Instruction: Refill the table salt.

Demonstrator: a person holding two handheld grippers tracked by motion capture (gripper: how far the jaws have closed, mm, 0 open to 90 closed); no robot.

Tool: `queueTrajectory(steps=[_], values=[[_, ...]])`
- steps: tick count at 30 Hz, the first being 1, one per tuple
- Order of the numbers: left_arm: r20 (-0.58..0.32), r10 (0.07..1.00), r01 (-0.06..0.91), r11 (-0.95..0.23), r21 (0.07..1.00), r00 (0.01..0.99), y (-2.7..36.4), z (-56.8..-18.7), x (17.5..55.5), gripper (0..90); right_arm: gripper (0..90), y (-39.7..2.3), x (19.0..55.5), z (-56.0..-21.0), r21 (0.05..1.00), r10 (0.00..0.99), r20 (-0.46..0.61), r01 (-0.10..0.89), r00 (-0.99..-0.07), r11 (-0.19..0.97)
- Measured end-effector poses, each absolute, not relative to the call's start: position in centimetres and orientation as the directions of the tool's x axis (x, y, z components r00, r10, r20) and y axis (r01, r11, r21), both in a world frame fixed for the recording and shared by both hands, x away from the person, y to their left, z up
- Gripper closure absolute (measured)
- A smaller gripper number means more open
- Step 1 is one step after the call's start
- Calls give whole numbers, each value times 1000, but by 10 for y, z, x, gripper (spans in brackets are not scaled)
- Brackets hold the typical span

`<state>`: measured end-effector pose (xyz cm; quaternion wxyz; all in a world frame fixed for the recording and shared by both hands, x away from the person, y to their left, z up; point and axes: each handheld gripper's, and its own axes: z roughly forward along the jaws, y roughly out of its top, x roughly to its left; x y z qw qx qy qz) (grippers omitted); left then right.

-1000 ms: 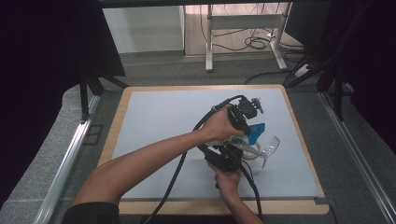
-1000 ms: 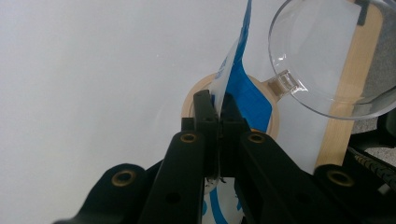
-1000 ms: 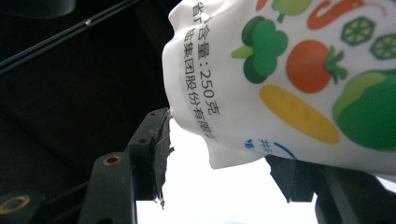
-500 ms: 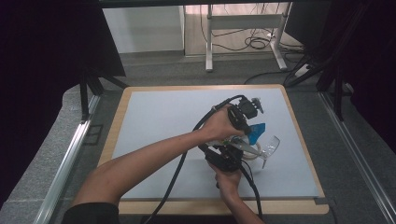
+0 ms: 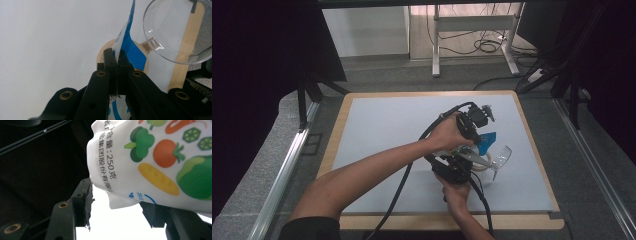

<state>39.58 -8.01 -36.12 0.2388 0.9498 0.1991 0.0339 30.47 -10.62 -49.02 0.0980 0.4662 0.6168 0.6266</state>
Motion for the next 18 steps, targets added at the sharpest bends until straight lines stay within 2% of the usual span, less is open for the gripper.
queueTrajectory(steps=[18], values=[[-30,398,365,-807,465,917,-81,-361,397,900,481,-107,305,-491,868,706,457,447,-542,-218]])
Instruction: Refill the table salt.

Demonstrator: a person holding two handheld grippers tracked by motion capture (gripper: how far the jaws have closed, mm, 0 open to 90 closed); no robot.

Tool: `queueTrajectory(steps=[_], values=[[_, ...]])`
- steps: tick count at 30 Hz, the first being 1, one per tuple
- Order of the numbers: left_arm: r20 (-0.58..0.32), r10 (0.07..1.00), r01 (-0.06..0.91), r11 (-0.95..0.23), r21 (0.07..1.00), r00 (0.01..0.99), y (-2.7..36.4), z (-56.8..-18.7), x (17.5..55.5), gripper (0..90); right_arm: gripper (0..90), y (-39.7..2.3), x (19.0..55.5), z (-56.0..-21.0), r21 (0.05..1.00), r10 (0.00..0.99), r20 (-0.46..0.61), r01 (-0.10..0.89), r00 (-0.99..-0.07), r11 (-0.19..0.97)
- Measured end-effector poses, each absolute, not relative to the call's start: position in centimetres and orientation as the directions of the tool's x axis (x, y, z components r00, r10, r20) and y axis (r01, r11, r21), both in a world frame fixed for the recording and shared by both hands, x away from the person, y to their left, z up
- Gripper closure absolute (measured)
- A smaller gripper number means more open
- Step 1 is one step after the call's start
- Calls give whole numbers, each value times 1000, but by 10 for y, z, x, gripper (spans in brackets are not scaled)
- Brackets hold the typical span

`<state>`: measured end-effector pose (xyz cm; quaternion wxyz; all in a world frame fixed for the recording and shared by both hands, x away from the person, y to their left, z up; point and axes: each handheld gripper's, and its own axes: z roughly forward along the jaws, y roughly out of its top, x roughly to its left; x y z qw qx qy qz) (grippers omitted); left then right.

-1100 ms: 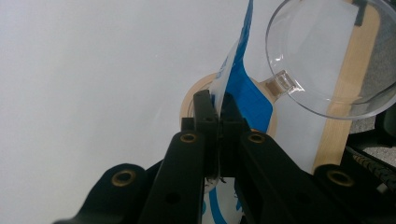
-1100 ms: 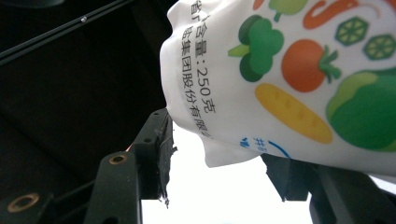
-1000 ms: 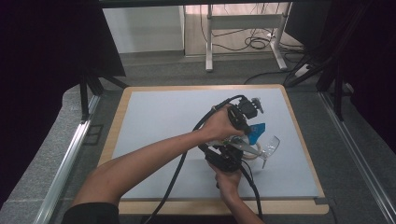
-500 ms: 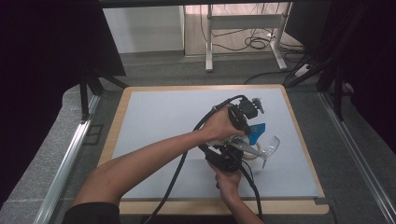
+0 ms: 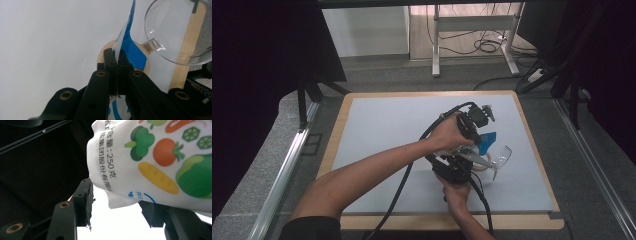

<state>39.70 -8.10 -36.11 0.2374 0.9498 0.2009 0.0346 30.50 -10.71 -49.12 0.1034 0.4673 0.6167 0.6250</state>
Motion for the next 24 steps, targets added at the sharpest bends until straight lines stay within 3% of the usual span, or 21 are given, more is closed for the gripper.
queueTrajectory(steps=[24], values=[[-34,394,366,-814,452,918,-86,-365,398,900,478,-109,305,-493,866,711,458,451,-534,-219]])
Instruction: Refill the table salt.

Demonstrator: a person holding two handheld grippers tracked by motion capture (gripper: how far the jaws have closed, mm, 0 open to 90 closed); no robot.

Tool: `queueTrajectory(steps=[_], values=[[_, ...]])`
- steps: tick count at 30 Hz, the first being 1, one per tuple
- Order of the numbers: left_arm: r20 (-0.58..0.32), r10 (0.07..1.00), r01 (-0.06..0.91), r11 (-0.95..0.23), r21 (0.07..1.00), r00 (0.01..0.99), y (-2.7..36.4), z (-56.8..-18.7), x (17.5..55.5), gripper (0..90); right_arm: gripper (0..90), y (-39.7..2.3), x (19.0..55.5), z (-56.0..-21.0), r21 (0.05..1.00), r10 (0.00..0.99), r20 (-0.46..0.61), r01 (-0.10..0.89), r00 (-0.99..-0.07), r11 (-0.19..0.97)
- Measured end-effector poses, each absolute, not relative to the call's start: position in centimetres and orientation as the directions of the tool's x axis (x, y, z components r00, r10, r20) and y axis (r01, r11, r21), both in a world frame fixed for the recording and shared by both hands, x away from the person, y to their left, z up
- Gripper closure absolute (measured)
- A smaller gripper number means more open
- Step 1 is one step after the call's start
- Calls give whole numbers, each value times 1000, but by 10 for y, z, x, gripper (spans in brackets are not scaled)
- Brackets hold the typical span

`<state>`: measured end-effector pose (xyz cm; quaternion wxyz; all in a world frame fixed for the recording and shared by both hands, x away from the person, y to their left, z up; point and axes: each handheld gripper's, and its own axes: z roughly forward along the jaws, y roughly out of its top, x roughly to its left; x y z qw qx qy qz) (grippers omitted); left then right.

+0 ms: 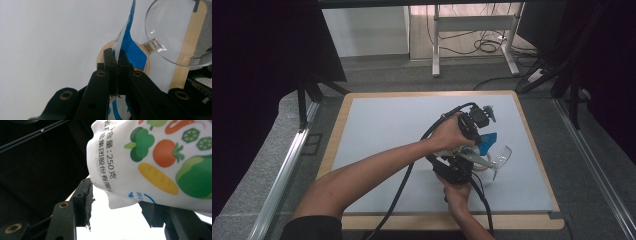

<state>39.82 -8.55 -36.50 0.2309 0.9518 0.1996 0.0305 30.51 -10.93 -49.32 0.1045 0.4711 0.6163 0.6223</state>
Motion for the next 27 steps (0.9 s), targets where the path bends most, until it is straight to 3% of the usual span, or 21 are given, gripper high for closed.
queueTrajectory(steps=[27], values=[[-41,391,367,-817,444,920,-87,-369,400,900,484,-110,305,-493,870,713,453,439,-535,-224]])
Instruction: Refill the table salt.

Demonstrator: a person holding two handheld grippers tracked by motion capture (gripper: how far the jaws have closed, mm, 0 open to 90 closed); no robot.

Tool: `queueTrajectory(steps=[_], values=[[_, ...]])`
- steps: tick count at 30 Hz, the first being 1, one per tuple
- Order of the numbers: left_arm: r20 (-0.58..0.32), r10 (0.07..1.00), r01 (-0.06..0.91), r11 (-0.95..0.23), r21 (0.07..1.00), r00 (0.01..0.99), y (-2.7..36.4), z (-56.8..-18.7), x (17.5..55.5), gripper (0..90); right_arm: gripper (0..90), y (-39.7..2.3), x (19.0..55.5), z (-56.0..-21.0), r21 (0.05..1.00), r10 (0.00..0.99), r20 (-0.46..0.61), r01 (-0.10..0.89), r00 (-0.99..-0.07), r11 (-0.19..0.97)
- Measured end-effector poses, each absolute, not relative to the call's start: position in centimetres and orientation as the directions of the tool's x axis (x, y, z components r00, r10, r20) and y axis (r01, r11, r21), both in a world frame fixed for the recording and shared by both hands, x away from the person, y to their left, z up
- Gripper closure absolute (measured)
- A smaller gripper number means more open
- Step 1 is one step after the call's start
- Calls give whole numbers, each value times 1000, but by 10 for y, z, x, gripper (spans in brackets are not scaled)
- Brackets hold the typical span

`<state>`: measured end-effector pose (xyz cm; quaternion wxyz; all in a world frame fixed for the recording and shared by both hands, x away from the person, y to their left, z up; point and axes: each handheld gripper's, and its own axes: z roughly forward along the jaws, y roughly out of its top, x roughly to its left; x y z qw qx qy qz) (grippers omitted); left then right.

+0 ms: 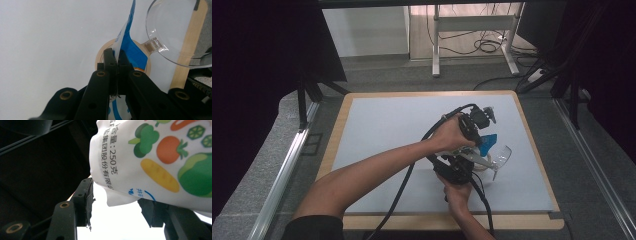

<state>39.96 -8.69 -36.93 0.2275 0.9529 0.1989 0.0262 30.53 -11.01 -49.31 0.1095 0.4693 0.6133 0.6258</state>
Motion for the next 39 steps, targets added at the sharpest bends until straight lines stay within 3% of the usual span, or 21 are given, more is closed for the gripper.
queueTrajectory(steps=[39], values=[[-45,388,366,-816,448,921,-86,-369,400,900,505,-110,304,-490,889,731,419,407,-538,-211]])
